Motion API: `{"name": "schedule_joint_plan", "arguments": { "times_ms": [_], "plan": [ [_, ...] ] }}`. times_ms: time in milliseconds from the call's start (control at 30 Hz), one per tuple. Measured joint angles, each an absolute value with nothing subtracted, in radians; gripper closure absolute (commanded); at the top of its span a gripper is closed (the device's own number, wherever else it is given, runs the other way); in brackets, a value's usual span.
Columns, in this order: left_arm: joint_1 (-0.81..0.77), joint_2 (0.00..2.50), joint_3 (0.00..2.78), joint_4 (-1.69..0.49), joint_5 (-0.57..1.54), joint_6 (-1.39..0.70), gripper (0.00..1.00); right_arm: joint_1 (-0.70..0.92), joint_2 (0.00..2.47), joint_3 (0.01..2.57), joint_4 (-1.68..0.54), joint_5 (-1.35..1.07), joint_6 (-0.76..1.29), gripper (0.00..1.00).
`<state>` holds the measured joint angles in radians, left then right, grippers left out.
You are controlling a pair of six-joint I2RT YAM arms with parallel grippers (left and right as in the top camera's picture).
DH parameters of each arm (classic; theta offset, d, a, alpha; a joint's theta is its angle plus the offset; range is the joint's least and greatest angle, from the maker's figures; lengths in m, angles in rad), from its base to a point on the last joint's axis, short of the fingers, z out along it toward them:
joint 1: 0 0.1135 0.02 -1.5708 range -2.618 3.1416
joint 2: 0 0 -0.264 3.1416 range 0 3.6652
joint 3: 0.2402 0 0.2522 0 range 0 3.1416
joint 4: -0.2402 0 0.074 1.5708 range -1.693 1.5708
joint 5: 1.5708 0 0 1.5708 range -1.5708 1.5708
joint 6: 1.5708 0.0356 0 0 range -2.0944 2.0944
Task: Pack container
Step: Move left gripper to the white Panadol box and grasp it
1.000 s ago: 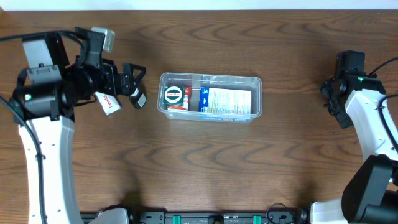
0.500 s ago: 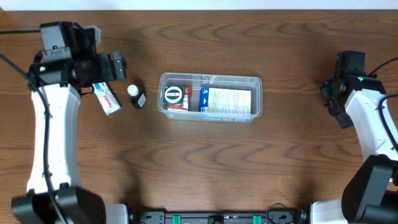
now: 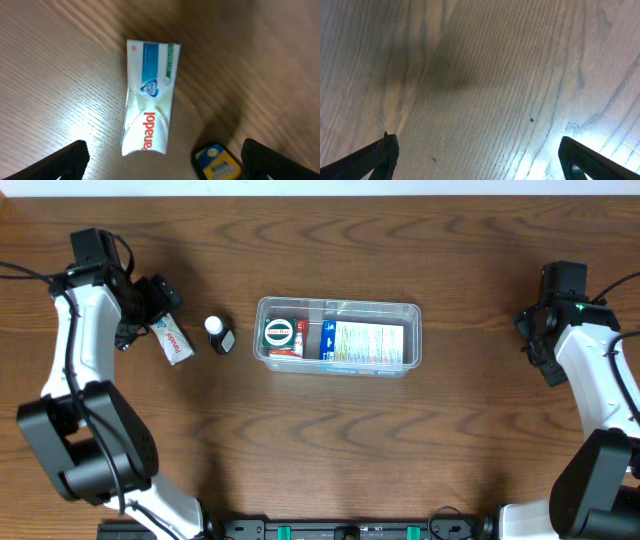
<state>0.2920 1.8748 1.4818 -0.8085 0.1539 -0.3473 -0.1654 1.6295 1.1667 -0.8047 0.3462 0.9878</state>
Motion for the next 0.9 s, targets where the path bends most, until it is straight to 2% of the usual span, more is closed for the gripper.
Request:
{"name": "schedule_joint_plan", "arguments": {
  "times_ms": [667, 733, 833, 900],
  "plan": [
    [0.292, 2.082, 1.482, -0.818, 0.160, -0.229, 0.02, -0.165, 1.629, 1.167, -0.805, 0.346, 0.988, 0.01],
    [0.292, 2.084, 1.482, -0.818, 0.155, -0.229, 0.10, -0.165, 1.629, 1.167, -0.805, 0.346, 0.988, 0.01],
    [0.292, 2.084, 1.482, -0.817, 0.149, -0.229, 0.34, -0.165, 1.629, 1.167, -0.805, 0.346, 0.988, 0.01],
    [0.292, 2.084, 1.482, -0.814, 0.138, -0.223, 0.41, -0.165, 1.629, 1.167, -0.805, 0.346, 0.988, 0.01]
  ]
}}
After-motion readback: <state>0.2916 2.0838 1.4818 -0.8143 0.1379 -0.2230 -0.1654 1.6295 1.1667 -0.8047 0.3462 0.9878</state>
